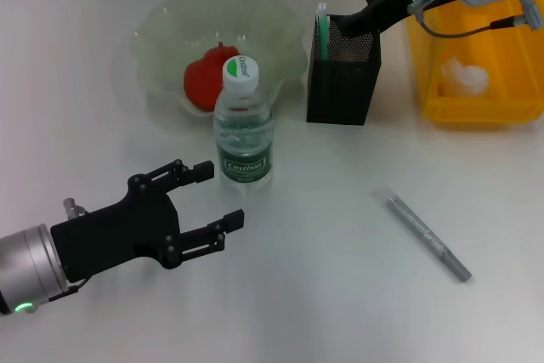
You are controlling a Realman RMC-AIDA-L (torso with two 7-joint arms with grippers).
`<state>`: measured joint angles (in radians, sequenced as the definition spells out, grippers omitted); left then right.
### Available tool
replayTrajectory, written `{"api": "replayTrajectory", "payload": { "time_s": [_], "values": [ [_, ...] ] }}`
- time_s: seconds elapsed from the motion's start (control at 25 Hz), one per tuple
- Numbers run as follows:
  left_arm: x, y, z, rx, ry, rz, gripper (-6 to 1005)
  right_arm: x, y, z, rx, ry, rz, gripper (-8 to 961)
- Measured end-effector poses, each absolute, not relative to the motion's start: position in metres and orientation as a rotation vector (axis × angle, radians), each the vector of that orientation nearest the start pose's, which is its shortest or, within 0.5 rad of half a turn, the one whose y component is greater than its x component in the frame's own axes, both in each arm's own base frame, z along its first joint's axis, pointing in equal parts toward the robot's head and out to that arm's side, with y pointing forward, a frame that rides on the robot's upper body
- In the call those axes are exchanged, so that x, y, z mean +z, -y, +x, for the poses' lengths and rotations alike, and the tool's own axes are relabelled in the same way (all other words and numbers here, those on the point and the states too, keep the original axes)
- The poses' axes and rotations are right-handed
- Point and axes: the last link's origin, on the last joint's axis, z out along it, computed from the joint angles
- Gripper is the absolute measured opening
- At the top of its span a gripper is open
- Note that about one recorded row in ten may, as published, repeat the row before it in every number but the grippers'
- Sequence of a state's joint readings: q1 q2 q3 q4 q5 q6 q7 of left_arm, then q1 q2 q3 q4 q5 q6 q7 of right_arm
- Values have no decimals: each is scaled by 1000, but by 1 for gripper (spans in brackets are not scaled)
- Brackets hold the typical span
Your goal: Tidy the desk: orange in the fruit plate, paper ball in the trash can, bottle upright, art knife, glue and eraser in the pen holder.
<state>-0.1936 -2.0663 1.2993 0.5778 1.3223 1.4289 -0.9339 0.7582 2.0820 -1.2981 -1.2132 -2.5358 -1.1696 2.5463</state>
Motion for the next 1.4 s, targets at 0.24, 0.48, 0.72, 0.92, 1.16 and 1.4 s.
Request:
{"api": "replayTrajectory", "payload": {
  "time_s": [0.24,0.48,0.72,0.92,1.16,1.4],
  "values": [
    [-46,-248,-292,-867,428,-2595,785,10,-418,117,-77,-756,-2474,640],
    [-48,-250,-292,-869,434,-2601,785,33,-370,107,-196,-883,-2526,704],
    [-48,-250,-292,-866,434,-2601,785,12,-331,131,-510,-972,-2461,711],
    [-48,-250,-292,-864,434,-2600,785,-10,-321,150,-649,-994,-2415,710],
    [-48,-251,-292,-863,432,-2600,785,-23,-323,163,-648,-1065,-2421,710],
    [-48,-250,-292,-863,434,-2600,785,-36,-325,176,-647,-1122,-2421,708]
  ]
}}
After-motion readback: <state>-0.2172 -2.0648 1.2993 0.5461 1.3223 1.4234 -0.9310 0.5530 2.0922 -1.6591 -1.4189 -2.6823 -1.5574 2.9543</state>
